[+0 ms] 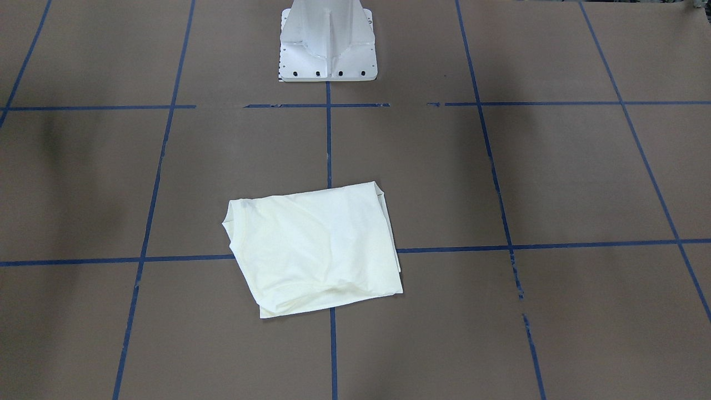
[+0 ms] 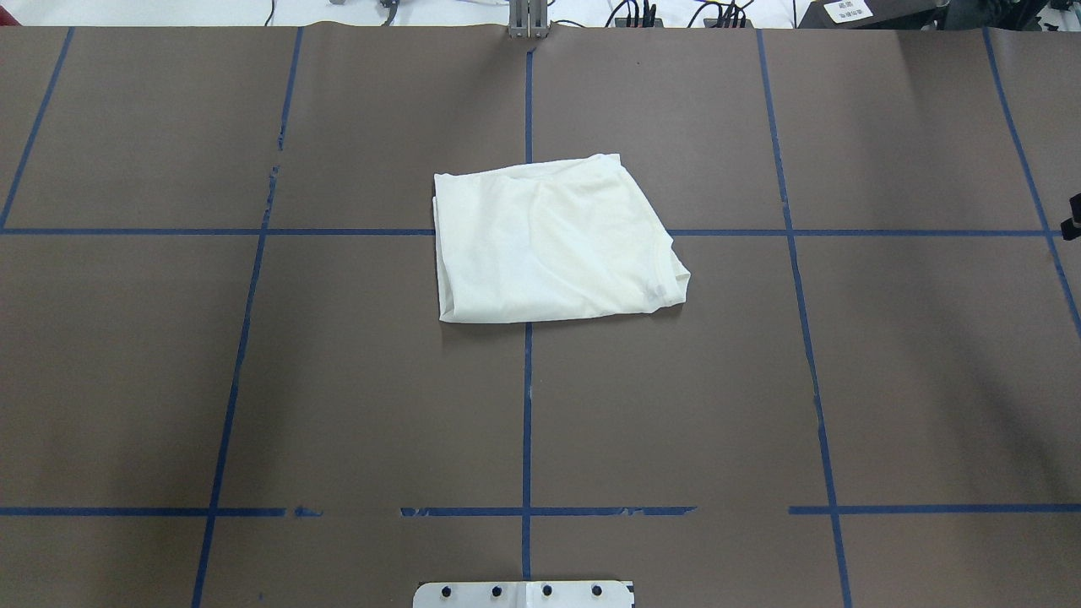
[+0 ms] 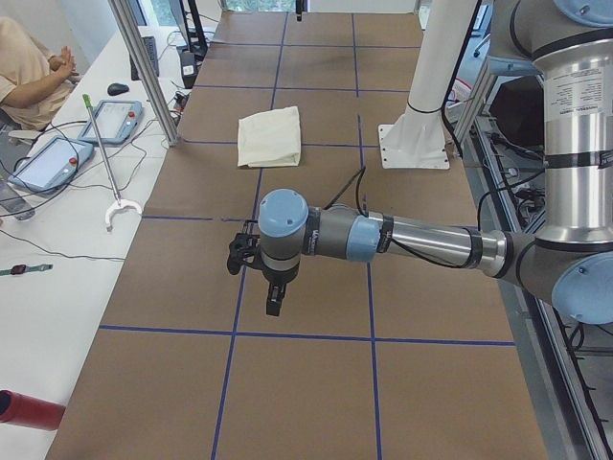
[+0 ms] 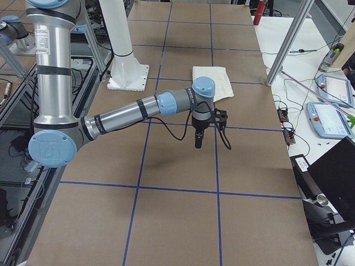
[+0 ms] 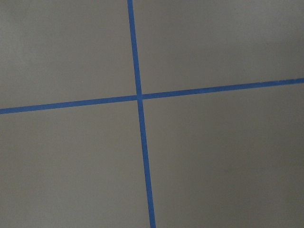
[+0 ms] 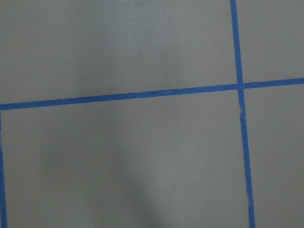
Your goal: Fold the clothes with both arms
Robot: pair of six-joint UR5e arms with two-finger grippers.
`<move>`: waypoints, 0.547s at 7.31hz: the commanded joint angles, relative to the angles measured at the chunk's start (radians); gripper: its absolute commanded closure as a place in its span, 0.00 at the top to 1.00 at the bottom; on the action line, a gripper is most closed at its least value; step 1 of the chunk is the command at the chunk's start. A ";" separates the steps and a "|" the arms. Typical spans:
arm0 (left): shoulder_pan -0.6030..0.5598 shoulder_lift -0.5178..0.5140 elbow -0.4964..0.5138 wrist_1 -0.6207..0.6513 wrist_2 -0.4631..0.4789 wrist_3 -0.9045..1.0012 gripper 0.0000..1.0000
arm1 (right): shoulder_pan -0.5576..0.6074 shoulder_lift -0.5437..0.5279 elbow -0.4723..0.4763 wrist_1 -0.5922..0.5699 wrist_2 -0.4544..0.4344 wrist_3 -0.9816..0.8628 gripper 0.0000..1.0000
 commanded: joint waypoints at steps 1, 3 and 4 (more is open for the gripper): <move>0.002 0.011 0.032 -0.041 -0.031 0.005 1.00 | 0.090 -0.057 -0.056 0.002 0.073 -0.173 1.00; 0.002 -0.003 0.058 -0.044 -0.036 0.003 1.00 | 0.120 -0.097 -0.051 0.024 0.116 -0.250 1.00; 0.002 -0.003 0.061 -0.044 -0.036 0.005 1.00 | 0.118 -0.094 -0.053 0.025 0.103 -0.248 1.00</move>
